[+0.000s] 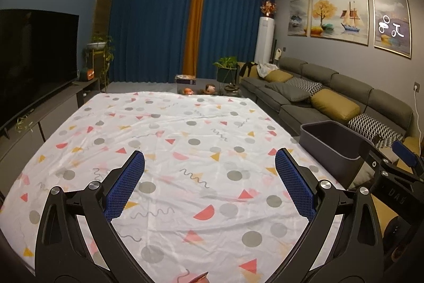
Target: Collect trash
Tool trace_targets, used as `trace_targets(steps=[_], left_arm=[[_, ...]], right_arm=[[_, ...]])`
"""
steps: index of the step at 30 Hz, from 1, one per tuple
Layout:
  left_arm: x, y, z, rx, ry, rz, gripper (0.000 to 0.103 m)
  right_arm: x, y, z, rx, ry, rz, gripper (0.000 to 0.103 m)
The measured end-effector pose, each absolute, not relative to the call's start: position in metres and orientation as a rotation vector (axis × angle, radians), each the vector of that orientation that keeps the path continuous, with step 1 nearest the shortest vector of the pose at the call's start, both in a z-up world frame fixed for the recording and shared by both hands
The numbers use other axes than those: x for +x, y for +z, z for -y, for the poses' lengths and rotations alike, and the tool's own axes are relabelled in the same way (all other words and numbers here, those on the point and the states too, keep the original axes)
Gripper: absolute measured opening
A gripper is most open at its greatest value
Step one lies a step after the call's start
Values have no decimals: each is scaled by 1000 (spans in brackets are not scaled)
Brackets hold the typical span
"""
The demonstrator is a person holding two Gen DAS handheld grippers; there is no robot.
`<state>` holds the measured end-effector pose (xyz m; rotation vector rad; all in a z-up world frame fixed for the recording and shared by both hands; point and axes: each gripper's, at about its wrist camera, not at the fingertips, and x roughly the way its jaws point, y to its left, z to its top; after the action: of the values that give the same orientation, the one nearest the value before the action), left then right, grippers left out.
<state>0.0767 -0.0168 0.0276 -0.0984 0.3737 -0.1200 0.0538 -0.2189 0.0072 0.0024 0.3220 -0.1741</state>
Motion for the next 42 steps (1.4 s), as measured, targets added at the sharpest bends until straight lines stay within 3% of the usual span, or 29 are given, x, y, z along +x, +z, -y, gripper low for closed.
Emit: trace_targets(steps=[42], left_arm=[[74,33,19,-102,-132,-367,97]], right_arm=[[50,9,219,12,-171,-307,97]])
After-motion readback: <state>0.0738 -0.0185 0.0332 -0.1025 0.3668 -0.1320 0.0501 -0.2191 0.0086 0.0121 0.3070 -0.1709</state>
